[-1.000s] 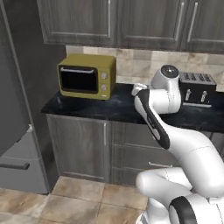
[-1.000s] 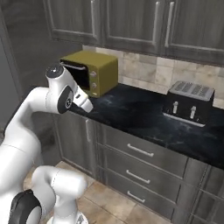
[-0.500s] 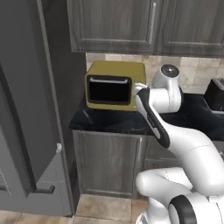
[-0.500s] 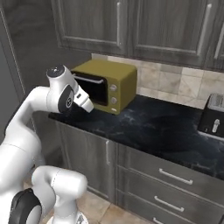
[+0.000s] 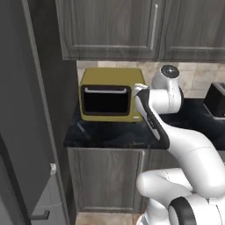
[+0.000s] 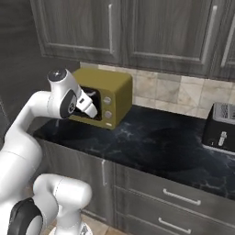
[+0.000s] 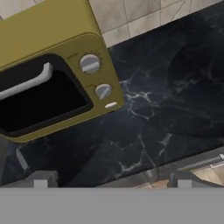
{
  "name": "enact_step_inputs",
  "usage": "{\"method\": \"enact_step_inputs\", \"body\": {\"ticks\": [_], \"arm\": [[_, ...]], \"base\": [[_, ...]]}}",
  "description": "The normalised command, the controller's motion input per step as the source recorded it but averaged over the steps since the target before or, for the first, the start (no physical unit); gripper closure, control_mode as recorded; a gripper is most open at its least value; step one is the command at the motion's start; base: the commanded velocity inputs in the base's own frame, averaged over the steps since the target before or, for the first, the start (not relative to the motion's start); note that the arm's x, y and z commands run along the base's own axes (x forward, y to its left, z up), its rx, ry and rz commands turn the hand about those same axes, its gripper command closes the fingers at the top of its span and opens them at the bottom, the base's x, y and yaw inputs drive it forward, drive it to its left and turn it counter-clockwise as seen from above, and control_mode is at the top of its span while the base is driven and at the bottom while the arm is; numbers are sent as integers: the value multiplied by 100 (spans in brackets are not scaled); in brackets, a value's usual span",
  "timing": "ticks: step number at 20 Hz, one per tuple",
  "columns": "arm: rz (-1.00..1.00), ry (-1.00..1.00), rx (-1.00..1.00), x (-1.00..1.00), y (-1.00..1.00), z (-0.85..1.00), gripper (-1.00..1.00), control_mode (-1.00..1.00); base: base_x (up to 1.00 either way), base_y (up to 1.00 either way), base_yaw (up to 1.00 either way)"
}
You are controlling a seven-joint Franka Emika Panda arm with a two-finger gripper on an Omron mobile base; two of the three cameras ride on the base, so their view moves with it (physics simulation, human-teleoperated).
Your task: Retrieve the butter from the fridge and place it on a plate on the dining table. Then retrieve the butter knife by the fridge and place it near the plate.
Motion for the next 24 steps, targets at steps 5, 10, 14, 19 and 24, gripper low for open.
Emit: {"method": "enact_step_inputs", "body": {"ticks": [5,10,14,19,24], "arm": [[0,0,0,0,0,0,-100,100],[0,0,0,0,0,0,-100,100],[0,0,0,0,0,0,-100,100],[0,0,0,0,0,0,-100,100],[13,0,0,-16,49,-42,-100,-100]], "base": [[36,14,-12],[43,22,0],[71,6,0],[43,19,0],[0,17,2]]}}
